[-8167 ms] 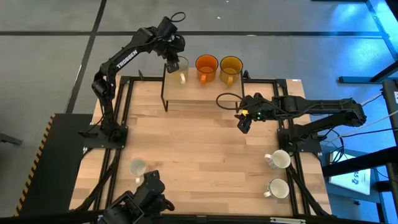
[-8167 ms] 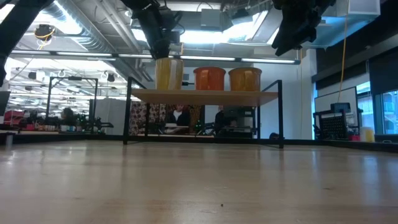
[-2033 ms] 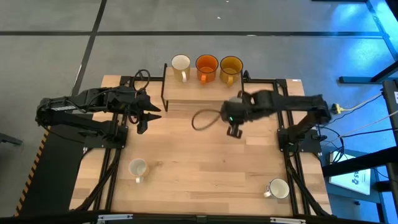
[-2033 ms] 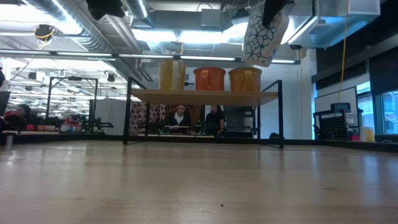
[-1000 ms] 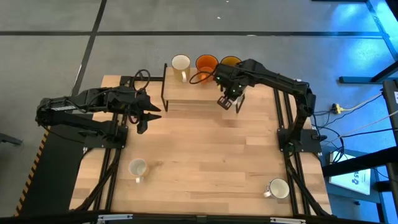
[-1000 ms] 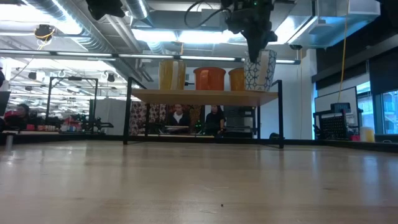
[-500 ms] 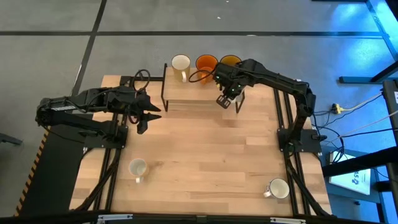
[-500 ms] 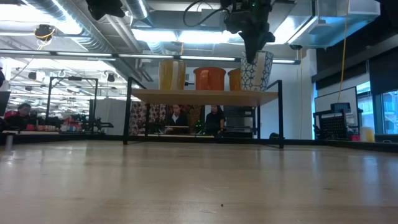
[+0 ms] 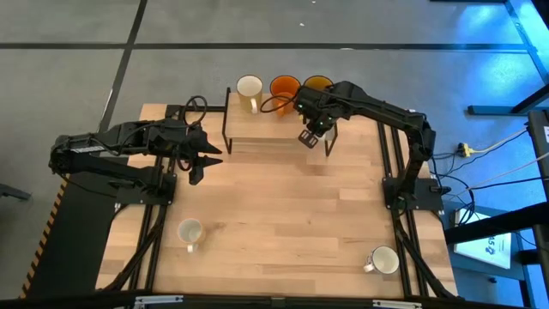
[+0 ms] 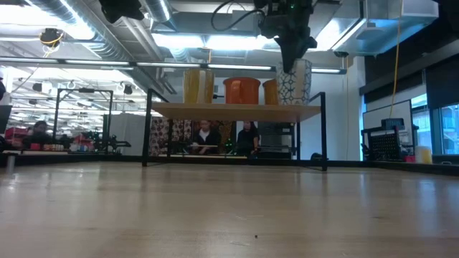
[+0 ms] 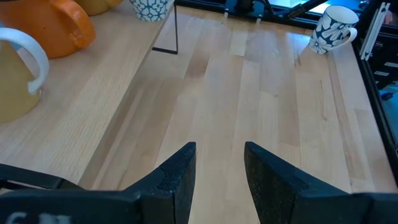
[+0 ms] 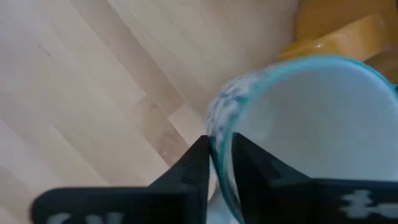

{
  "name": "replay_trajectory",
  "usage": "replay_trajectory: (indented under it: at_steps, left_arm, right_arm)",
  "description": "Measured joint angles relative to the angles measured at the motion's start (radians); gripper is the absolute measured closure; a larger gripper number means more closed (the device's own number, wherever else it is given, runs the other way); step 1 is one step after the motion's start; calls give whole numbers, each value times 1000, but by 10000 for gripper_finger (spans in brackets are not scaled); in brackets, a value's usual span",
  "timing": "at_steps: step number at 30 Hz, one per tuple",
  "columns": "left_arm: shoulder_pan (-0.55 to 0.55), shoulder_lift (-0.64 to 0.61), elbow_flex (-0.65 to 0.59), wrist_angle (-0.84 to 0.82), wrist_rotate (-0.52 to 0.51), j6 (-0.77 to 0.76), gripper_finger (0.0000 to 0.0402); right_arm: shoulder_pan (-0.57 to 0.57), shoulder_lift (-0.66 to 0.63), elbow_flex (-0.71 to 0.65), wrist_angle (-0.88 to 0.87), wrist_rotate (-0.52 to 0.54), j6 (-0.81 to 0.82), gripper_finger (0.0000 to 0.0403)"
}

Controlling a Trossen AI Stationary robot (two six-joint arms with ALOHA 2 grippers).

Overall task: Place coffee mugs
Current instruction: Put the top blue patterned mug on the shelf, then put the blue patterned mug on the shelf

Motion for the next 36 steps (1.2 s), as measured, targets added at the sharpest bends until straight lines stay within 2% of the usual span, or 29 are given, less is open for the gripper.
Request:
replay_trajectory:
  at_steps: [6,10,13,22,28,32,36]
  left_arm:
    - [0,0,0,0,0,0,271]
    - [0,0,0,0,0,-1,271]
    - [0,0,0,0,1,-1,271]
    - [0,0,0,0,7,-3,271]
    - [0,0,0,0,13,-8,271]
    - [0,0,0,0,13,-27,271]
    - [-1,0,0,0,44,-34,271]
  right_arm:
    - [2,0,0,-2,45,1,304]
    - [2,0,0,14,85,3,295]
    - [2,0,11,18,69,4,295]
    - [55,0,180,-42,26,32,297]
    - [207,-2,307,-38,6,34,297]
    - [349,-3,311,-47,6,33,297]
    - [494,-7,311,-44,6,125,297]
